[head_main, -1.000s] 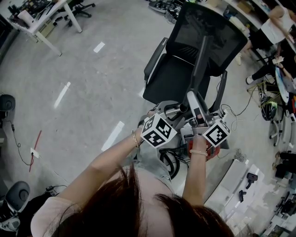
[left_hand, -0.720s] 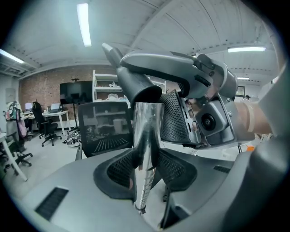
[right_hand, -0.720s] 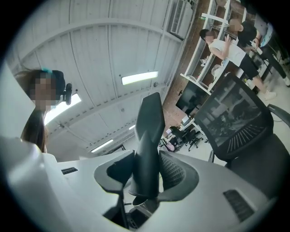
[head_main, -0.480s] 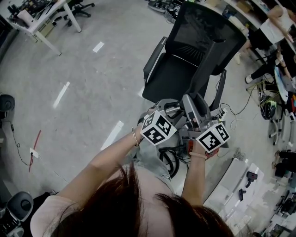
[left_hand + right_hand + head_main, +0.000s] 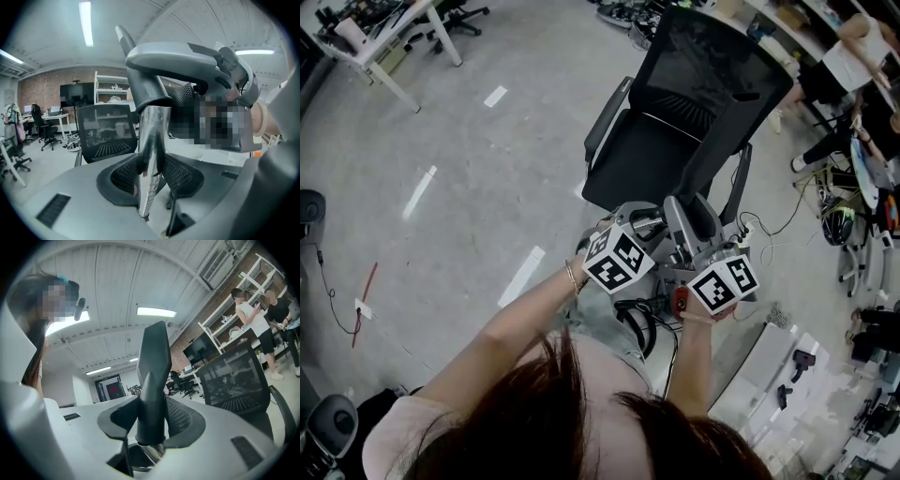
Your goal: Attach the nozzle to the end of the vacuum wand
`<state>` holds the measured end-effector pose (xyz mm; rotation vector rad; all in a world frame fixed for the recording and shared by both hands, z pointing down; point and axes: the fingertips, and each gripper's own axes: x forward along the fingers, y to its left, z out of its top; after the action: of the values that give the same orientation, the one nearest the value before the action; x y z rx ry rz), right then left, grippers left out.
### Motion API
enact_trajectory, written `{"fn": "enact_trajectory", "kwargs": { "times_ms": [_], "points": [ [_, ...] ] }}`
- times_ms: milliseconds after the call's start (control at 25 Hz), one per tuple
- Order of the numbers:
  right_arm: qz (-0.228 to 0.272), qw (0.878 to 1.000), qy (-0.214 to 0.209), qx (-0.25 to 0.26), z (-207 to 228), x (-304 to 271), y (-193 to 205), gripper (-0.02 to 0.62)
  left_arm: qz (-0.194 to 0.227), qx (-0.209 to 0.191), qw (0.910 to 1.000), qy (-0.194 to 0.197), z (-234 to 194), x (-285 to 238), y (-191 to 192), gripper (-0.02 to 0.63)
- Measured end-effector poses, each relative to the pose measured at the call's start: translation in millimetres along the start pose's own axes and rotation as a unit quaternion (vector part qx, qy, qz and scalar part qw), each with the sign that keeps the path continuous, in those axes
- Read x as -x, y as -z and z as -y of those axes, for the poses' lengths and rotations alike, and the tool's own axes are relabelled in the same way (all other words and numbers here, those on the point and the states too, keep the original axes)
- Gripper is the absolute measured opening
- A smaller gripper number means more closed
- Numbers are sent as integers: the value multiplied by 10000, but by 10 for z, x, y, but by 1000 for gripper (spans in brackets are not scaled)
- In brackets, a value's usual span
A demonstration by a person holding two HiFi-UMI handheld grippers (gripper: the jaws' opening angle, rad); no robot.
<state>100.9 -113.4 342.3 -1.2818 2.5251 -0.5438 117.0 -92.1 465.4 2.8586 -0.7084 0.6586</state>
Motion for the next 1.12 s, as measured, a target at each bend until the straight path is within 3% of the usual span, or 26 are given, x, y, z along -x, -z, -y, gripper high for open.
{"fn": "enact_trajectory", "kwargs": {
  "times_ms": [320,1120],
  "points": [
    [-182,9990,91,397,-54,64,21,181,-7,-10,10000,11,48,3,7,155],
    [-237,9957,603,665,-273,227,58,181,60,-160,9994,290,169,177,32,155]
  ]
}}
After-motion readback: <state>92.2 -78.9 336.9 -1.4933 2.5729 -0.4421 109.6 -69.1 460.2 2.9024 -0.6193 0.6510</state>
